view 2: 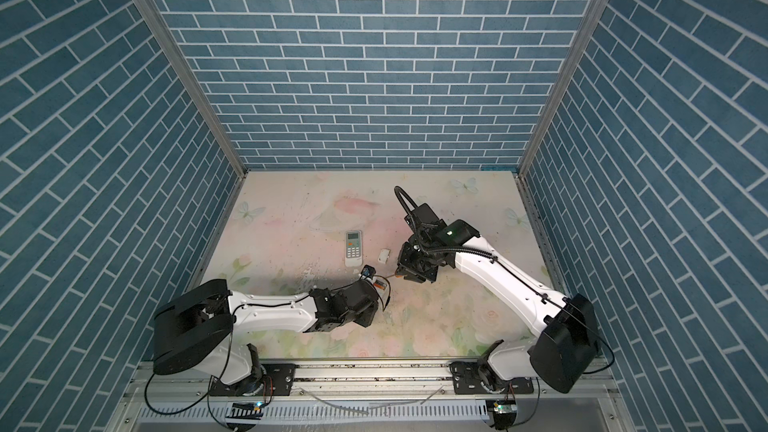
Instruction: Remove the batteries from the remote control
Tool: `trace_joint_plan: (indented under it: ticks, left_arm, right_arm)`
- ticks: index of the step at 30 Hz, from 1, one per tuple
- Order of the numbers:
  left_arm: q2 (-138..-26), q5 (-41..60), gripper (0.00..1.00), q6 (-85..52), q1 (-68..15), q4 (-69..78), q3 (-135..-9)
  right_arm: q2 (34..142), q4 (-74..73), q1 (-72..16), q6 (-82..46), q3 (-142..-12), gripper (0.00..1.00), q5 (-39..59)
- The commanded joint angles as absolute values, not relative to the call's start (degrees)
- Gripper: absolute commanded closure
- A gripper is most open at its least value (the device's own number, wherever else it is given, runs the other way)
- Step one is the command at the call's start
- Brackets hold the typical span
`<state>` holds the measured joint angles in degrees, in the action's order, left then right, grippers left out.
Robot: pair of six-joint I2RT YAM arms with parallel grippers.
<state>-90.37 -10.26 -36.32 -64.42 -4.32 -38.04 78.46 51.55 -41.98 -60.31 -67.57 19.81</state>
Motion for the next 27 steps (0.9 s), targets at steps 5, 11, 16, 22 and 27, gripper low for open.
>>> trace_joint_plan:
  ticks: [5,11,16,22,27]
  left_arm:
    - [-97.38,1.78,0.53,-38.69,-64.40,-15.83,-31.80]
    - [-98.34,2.44,0.54,-38.74,-64.41,-15.23,-31.98]
    - [-98.92,2.68,0.54,-38.67,-64.38,-14.79,-32.10]
    - [-99.05,2.70,0.54,-38.80,-64.41,-14.52,-32.00]
    - [-99.01,2.72,0.54,-39.11,-64.42,-14.40,-31.78]
  right_arm:
    - [77.33,51.95,-42.30,-63.59,-63.89,1.00,18.02]
    - [78.57,52.67,-42.30,-62.36,-66.10,1.00,17.02]
    - [79.08,53.36,-42.19,-62.05,-67.58,1.00,16.96]
    - [79.67,53.50,-42.14,-61.64,-68.67,1.00,16.82]
    - [80.02,54.74,-42.10,-60.78,-70.01,1.00,15.98]
